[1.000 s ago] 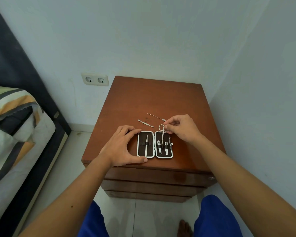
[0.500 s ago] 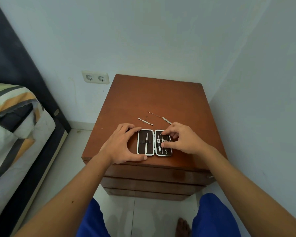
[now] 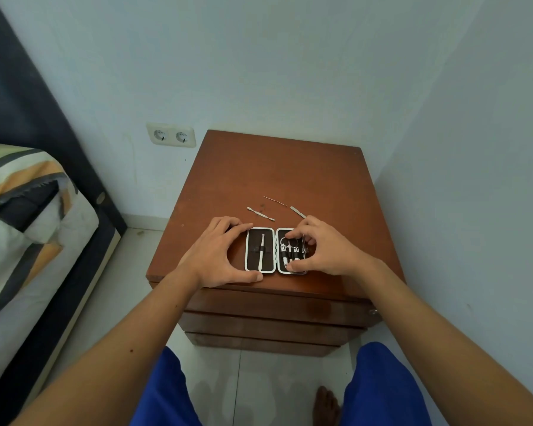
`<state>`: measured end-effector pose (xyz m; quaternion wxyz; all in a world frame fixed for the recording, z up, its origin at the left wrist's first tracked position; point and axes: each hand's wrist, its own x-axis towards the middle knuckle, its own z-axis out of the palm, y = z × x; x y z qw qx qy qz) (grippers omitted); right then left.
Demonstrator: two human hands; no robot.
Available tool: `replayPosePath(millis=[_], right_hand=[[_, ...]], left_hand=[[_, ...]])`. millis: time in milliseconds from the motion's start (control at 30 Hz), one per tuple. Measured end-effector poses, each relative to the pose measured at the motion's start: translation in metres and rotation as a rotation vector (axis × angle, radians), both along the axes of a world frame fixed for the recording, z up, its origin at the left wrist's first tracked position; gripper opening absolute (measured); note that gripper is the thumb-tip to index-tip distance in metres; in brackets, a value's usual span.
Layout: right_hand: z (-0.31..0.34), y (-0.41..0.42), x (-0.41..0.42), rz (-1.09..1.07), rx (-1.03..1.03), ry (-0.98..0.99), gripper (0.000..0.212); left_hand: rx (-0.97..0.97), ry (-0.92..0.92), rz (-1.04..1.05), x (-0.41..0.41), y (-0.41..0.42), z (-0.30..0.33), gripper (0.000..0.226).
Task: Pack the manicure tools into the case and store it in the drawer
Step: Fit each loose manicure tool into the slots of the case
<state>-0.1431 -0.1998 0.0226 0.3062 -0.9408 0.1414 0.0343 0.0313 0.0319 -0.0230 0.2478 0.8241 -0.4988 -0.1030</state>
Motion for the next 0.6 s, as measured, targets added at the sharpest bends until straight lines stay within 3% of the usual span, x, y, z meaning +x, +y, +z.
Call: replayPosePath(millis=[233, 433, 600], right_hand=[[-0.006, -0.003, -0.001, -0.04, 0.058, -0.06, 0.065], [-0.011, -0.021, 0.026, -0.339, -0.041, -0.306, 0.018], [-0.017, -0.034, 0.05, -0.464, -0.16, -0.205, 0.01]], left_hand=[[-0.012, -0.002, -0.002, 0.0, 0.0, -0.001, 0.118], [-0.016, 0.006, -0.008, 0.002, 0.0, -0.002, 0.119], [-0.011, 0.007, -0.008, 0.002, 0.0, -0.003, 0.119]])
